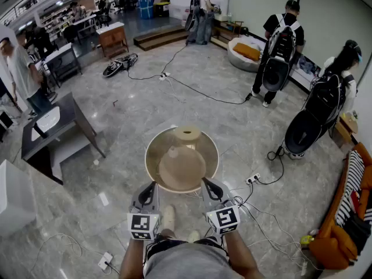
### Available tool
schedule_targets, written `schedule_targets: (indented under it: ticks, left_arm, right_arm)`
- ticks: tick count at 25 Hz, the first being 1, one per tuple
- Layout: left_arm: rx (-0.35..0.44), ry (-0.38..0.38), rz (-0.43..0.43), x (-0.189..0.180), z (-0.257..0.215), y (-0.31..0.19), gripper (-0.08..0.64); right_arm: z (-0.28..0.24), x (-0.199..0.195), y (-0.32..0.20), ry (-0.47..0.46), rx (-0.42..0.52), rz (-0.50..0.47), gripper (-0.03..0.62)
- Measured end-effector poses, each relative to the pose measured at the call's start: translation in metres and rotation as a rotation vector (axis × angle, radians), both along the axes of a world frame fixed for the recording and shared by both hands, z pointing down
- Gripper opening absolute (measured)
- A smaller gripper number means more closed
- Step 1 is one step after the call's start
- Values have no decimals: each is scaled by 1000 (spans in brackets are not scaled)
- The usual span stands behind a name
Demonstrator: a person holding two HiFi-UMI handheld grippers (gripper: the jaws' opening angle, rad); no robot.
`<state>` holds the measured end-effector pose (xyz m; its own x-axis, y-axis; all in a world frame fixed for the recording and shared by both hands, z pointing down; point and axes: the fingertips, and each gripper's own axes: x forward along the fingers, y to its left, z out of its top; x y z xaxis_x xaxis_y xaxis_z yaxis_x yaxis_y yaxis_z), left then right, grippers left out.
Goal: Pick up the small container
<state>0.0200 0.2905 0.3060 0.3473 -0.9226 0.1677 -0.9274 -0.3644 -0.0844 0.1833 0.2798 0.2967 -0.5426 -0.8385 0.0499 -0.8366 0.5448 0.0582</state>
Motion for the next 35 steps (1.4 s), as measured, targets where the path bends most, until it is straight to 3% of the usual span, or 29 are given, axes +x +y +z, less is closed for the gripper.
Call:
schedule_targets:
  ticks: [8, 14, 25, 35]
  left_arm:
    - [-9, 0, -1, 2, 3, -17, 18]
    - [-34, -4, 12, -1, 18, -45, 18]
    - [-107, 6, 21, -35, 69, -149, 18]
    - [-165, 6, 45, -73, 121, -236, 18]
  right_arm:
    - [-1, 5, -19, -35, -6, 10, 0]
    - [17, -3, -46, -3, -31, 12, 0]
    - [66, -43, -147, 54, -103, 3, 0]
    - [118, -89, -232, 46, -152, 12, 0]
